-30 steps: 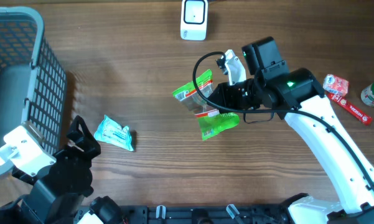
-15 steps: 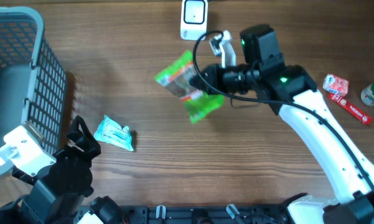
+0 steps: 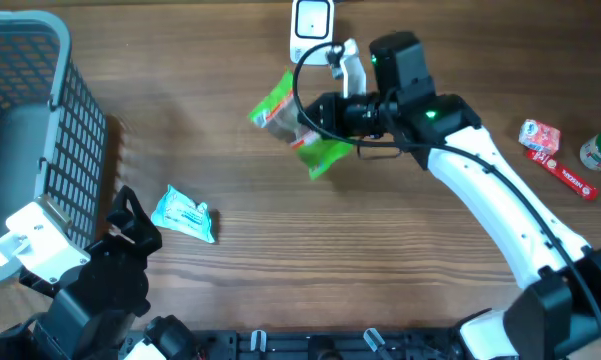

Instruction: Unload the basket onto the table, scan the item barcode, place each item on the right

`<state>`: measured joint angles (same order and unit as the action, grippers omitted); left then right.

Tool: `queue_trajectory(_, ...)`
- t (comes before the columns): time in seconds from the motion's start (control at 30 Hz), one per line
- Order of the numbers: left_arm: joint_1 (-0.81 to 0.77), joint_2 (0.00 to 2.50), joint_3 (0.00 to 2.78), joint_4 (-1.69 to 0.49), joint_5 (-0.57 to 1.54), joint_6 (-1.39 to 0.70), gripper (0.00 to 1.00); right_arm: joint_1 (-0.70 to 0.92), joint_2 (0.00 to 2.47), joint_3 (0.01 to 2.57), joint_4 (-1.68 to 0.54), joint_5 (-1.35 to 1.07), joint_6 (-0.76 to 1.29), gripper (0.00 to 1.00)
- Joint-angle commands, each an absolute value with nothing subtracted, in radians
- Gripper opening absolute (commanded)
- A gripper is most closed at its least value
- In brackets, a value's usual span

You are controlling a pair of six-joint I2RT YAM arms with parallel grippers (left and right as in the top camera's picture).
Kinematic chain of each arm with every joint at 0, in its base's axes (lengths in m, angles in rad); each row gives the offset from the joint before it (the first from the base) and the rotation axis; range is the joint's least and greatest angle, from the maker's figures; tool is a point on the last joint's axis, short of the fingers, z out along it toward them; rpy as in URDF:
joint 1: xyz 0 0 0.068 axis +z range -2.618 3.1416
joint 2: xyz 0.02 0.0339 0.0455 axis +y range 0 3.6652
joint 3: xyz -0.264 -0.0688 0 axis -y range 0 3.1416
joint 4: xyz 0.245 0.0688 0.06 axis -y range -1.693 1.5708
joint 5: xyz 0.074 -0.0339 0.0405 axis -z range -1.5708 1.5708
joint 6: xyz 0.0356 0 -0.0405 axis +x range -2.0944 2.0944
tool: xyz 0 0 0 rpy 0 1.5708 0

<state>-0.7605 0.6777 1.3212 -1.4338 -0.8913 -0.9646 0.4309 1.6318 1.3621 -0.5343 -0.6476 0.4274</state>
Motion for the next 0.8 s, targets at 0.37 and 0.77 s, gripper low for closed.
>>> queue_trajectory(0.37,-0.768,0.683,1.315,-1.433,-0.897,-0.977,1.00,0.432,1.870,1.311,-0.558,-0.486,0.230,0.44)
queue_trajectory(0.77,-0.768,0.683,1.315,-1.433,-0.897,-0.977,1.00,0.431,1.977,1.301,-0.647,-0.375,0.081,1.00)
